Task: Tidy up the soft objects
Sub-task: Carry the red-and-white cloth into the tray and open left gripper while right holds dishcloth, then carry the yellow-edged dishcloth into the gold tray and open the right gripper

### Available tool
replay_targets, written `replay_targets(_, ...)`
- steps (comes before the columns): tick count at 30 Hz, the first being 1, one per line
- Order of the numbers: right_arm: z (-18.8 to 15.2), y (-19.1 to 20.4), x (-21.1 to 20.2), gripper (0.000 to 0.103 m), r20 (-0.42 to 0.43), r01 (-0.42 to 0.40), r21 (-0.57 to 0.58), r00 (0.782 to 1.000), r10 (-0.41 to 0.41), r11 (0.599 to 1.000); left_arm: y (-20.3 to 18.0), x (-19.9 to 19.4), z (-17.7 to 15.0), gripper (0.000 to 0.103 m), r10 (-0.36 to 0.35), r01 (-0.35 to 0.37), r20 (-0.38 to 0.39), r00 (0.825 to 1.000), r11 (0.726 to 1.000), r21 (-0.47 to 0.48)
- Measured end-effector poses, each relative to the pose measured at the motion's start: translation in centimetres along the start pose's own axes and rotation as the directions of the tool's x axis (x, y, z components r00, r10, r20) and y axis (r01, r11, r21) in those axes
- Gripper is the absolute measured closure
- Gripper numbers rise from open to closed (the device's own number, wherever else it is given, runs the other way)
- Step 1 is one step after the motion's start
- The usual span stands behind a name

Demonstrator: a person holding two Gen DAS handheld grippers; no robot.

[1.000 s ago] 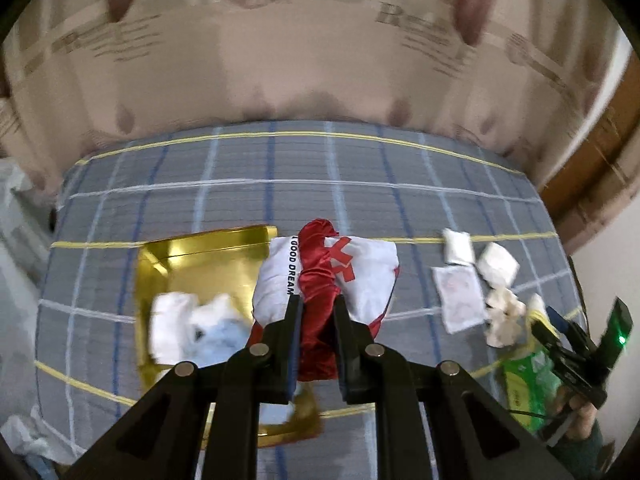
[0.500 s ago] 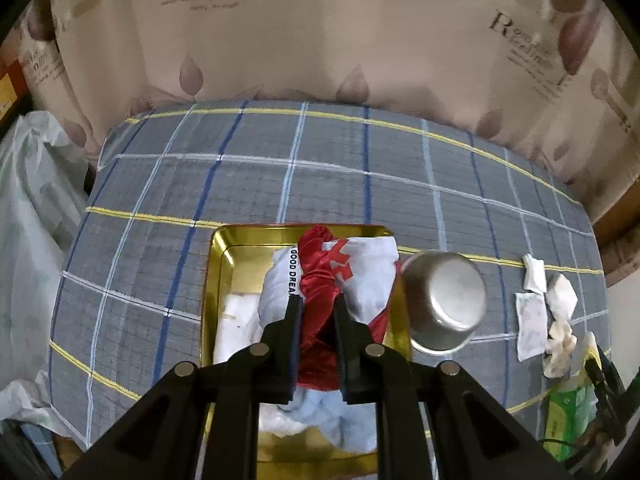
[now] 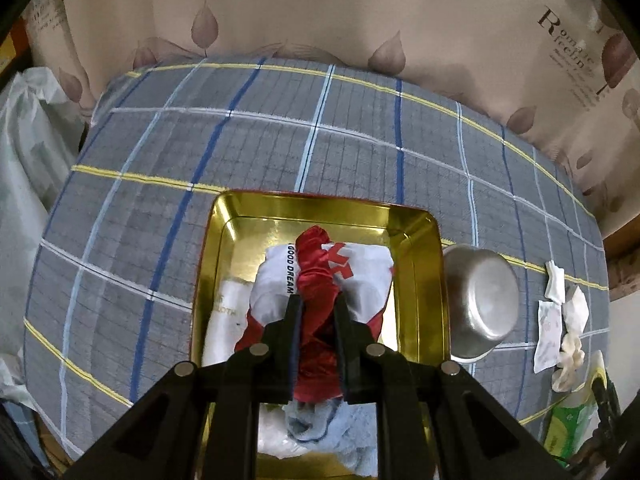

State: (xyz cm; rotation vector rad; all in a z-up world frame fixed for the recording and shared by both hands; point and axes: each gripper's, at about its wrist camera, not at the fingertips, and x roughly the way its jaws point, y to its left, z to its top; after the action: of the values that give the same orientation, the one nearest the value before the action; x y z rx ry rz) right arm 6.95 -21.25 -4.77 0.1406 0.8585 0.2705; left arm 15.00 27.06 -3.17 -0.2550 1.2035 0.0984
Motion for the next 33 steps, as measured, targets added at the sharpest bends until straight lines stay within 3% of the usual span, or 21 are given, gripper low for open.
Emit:
replay_targets(4, 0.0, 0.0, 0.0, 0.035, 0.001, 0.003, 0.0, 1.0, -0.003, 1.0, 0.4, 0.3, -0.1, 0.085, -0.01, 0.01, 0.001, 1.0, 1.0, -0.018)
replay_targets(6, -0.1, 0.0, 0.1, 0.035, 0.004, 0.006, -0.002, 1.0, -0.006, 1.0, 0.4, 0.3, -0.1, 0.073, -0.013, 0.013, -0.002, 1.0, 1.0, -0.017)
replay_targets(9, -0.1, 0.0, 0.1, 0.035, 0.005, 0.01, -0.004, 1.0, -0.01, 1.0, 0.4, 0.1, -0.1, 0.063, -0.022, 0.021, -0.005, 1.0, 1.0, -0.008)
replay_targets(22, -0.2, 0.9, 0.1, 0.035, 0.003, 0.032, -0.032, 0.999, -0.032, 0.999, 0.5, -4.7, -1.4, 0.058, 0.015, -0.017, 0.106, 0.994, 1.0, 0.02)
replay_targets(33, 0.0, 4.3, 0.7, 0.035, -0.022, 0.042, -0.118, 0.999, -0.045, 0.992, 3.2, -7.7, -6.9, 0.058, 0.164, -0.155, 0.187, 0.969, 0.986, -0.062)
